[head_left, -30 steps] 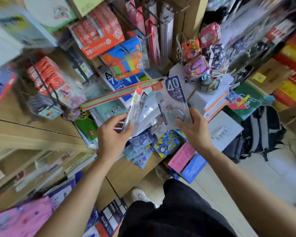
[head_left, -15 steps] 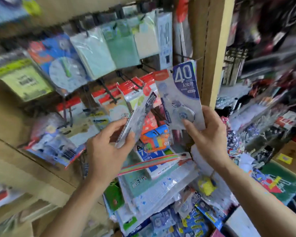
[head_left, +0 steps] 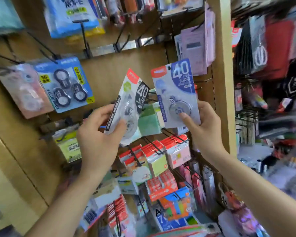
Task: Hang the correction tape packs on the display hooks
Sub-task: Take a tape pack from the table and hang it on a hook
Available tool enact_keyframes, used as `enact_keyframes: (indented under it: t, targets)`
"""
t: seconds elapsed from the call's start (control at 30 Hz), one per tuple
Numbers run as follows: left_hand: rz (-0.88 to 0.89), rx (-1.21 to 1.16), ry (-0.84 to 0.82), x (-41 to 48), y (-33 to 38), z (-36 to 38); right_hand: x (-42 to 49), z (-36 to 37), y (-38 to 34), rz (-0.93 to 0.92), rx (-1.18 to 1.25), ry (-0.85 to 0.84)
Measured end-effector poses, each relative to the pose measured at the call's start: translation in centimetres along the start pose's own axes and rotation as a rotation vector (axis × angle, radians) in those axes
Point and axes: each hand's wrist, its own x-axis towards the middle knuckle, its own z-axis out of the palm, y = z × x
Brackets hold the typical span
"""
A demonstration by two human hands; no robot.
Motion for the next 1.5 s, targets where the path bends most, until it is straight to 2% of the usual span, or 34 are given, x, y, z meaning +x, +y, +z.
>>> enact_keyframes:
  t: [0.27,0.47,0.8,0.93,1.17,1.4,1.5]
  targets:
    - [-0.035,-0.04,0.108,5.1,0.1,-2.0,6.8,2.6,-3.0,-0.038,0.182,-0.062]
    - [-0.104,-0.064,0.148,8.3,-0.9,-2.4,12.2,4.8,-4.3,-0.07,0.198,-0.145]
    - [-0.205,0.005,0.018,11.8,-5.3,-2.6,16.4,9.1,-0.8,0.117,0.11,-0.167]
    - [-0.27,-0.041,0.073,11.1,-6.9,-2.5,17.5,10.6,0.0,0.2,0.06,-0.145]
    - [-0.404,-0.141,0.211,10.5,-9.4,-1.8,22.4,14.3,-0.4,0.247,-0.195,-0.161]
    - [-0.295,-0.089,0.128,10.9,-8.9,-2.4,26.3,17.1,3.1,0.325,-0.456,-0.258]
    - [-0.201,-0.054,0.063,11.4,-7.9,-3.1,25.8,16.2,5.2,0.29,-0.599,-0.438]
